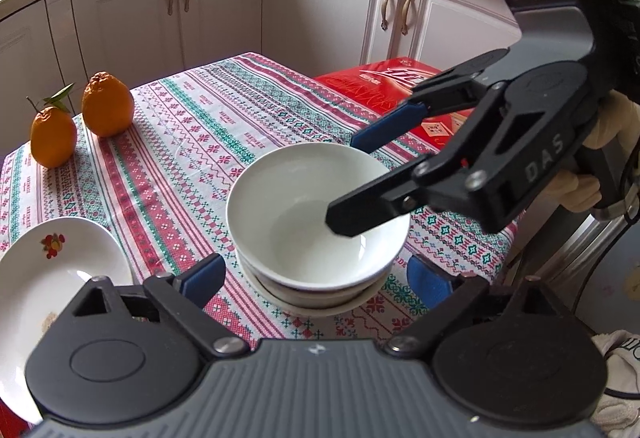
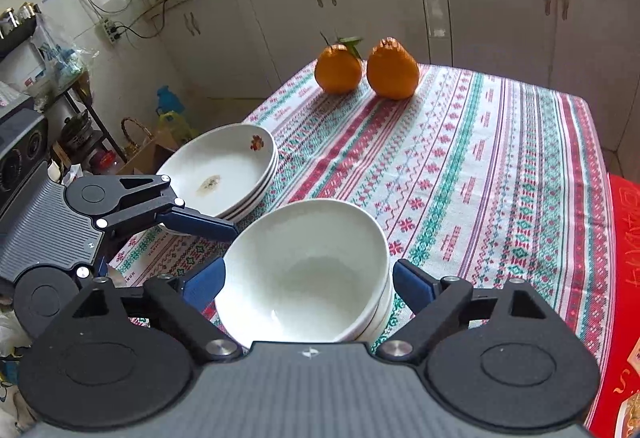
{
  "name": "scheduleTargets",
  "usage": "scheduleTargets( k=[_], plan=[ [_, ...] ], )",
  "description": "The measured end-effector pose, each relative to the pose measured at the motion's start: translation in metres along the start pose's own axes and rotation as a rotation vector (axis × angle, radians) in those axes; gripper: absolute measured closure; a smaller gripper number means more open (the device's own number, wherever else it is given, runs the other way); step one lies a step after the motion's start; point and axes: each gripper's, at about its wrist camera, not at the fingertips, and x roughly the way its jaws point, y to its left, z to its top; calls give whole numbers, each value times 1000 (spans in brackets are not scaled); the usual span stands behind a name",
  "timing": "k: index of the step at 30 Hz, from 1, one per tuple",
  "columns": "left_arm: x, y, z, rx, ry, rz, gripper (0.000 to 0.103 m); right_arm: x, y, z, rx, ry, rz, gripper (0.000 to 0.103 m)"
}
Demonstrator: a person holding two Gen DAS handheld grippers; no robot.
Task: Organize plates and bowls
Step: 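Grip the three-bowl stack from opposite sides with both tools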
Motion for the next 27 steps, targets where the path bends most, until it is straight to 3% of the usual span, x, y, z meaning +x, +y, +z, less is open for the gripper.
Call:
scheduleTargets(
  k=[7, 10, 19, 27],
  plan=[
    [-12, -3, -21, -12, -36, 0, 5, -27, 9, -18, -92, -90, -16, 0],
    [-9, -5, -32, -24, -38, -3, 4, -32, 11, -30, -141, -84, -32, 0],
    [33, -4, -50, -36, 43, -5, 4, 8, 1, -74, -184, 80, -111, 0],
    [48, 0, -52, -13, 75, 2, 2, 33, -10, -84, -210, 137, -130, 0]
  ],
)
